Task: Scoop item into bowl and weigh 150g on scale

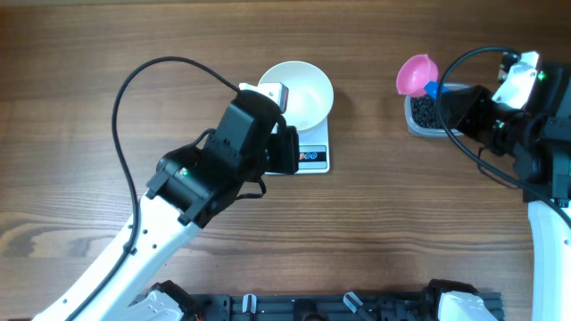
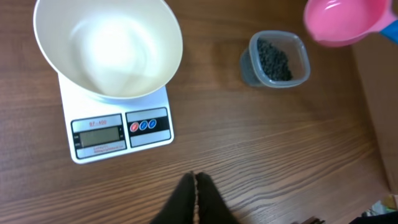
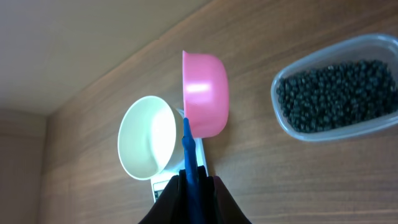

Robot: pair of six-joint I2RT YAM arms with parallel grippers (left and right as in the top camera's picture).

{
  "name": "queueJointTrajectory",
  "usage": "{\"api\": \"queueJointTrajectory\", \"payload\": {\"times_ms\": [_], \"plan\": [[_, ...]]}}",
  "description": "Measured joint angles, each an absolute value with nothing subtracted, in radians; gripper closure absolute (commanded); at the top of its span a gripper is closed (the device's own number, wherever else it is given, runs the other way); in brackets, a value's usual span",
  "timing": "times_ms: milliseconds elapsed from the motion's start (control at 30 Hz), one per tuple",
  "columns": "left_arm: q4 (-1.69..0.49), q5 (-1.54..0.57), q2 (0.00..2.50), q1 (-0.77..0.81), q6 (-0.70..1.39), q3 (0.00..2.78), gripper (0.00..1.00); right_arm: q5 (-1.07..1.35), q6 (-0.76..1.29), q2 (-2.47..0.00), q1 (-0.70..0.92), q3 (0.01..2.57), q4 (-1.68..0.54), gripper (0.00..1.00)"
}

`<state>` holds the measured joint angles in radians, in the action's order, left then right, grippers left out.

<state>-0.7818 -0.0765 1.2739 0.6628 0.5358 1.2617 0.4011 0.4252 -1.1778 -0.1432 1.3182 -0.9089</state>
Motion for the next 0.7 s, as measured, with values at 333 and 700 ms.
{"api": "queueJointTrajectory", "payload": {"times_ms": [333, 700], "plan": [[-0.782, -0.088, 1.404, 0.663, 0.536, 1.262, 0.96, 0.265, 0.425, -1.178, -0.143, 1.319, -0.934, 0.96], [-0.799, -0.022, 1.452, 0.674, 0.536, 1.208, 0.96, 0.223, 0.416, -1.178, -0.143, 1.319, -0.936, 0.96]]}}
